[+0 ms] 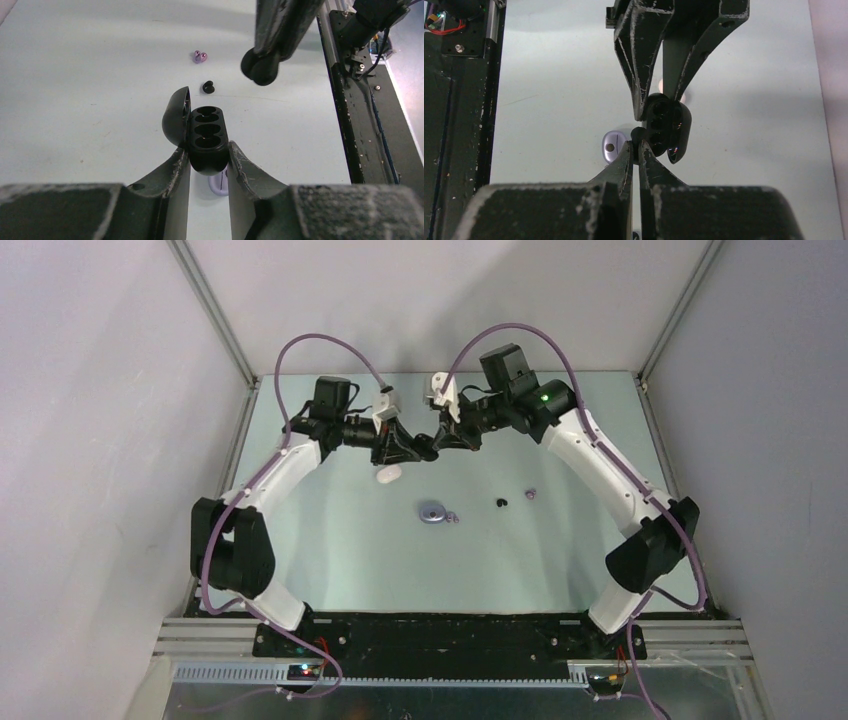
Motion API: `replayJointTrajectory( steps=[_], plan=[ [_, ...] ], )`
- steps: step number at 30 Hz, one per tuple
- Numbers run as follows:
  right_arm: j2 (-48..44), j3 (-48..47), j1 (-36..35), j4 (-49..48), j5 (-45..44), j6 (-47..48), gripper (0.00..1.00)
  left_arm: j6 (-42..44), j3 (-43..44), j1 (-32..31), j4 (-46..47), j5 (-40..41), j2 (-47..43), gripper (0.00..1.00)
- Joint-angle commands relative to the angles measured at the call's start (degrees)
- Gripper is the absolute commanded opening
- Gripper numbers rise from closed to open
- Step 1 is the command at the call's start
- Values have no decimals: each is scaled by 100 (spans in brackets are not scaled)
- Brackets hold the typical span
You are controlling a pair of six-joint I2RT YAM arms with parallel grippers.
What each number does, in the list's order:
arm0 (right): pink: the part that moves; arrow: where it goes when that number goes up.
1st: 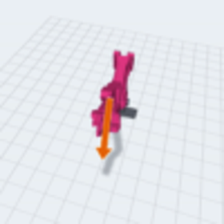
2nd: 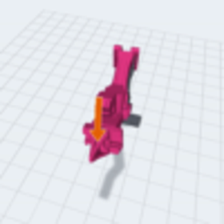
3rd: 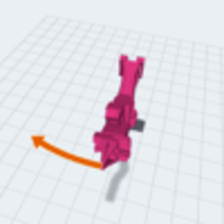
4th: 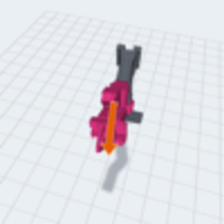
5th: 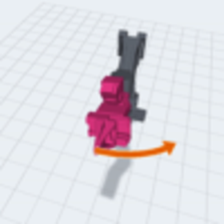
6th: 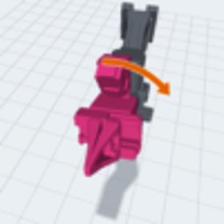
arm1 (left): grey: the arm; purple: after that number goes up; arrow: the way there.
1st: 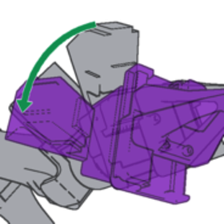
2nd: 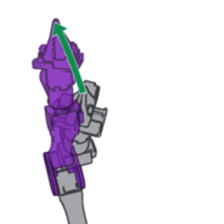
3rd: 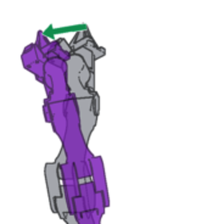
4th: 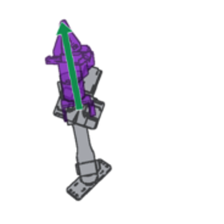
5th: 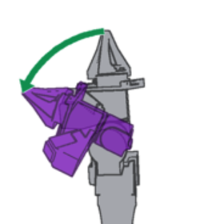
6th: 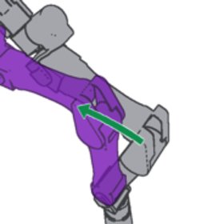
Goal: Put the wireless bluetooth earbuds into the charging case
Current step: Place the earbud in the charging case.
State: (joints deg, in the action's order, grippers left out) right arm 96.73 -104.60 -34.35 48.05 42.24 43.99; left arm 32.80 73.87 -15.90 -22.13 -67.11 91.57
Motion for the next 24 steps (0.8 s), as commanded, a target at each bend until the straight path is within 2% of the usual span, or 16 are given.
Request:
replayJointTrajectory(
  steps=[1,16,24],
  plan=[
    [87,-288,-27,-146,-23,151,0,676,289,-44,-384,-162,-159,0],
    [363,-420,-167,-232,104,129,0,2355,926,-45,-1897,-369,17,0],
    [460,-411,-252,-519,-8,138,0,2543,1033,-66,-2076,-348,78,0]
  ],
)
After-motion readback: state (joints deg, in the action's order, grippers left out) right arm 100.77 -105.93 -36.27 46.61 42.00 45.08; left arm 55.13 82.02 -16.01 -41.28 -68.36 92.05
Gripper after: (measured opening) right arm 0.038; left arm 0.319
